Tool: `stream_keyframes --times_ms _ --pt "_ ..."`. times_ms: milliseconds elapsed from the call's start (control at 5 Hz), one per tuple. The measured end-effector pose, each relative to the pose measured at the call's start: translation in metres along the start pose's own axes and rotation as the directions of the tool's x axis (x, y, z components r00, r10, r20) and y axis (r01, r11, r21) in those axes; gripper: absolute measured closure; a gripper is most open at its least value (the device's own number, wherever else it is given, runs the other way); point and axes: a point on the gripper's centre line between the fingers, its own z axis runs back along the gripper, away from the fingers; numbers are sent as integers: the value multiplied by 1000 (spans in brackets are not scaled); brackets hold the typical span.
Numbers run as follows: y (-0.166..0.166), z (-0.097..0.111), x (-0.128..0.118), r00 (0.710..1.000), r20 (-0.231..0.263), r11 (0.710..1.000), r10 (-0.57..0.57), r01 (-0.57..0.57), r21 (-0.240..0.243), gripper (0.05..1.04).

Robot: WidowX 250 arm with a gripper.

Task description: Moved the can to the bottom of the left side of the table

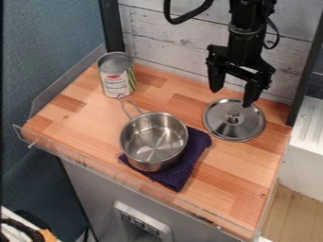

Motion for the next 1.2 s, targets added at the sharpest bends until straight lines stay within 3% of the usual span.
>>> stream_keyframes --times_ms 200,600,1000,1200 --pt "1 -14 -4 999 -37 1000 -1 1 -5 82" --pt "80 -15 -23 993 -52 995 101 -101 12 82" --pt "147 -7 -34 984 63 983 169 -173 64 82" --pt "152 2 -18 978 155 989 142 -148 30 82"
